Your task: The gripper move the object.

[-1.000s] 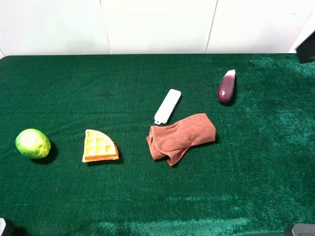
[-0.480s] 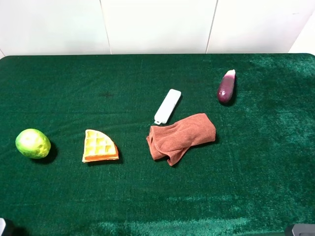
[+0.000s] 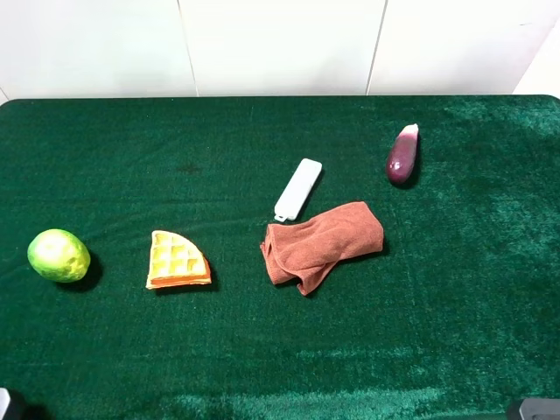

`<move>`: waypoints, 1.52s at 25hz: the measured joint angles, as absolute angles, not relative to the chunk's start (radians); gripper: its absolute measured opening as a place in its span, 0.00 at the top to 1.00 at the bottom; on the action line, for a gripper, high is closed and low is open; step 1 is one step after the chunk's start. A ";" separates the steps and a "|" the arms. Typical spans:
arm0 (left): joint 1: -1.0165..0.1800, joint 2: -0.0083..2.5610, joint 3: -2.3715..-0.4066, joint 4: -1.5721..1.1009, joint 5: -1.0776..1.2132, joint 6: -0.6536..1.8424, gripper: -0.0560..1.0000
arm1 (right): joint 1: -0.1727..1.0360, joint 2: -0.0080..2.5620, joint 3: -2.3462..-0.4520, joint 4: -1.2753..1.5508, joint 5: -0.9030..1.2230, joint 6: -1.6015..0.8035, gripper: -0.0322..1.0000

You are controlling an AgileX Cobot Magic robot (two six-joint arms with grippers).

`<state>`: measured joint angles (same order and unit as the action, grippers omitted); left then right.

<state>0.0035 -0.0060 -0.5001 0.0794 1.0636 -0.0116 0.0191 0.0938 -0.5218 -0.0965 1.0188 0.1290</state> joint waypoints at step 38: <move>0.004 -0.006 -0.500 0.079 1.064 -0.012 0.03 | 0.015 -0.006 -0.499 -0.034 1.021 0.065 0.30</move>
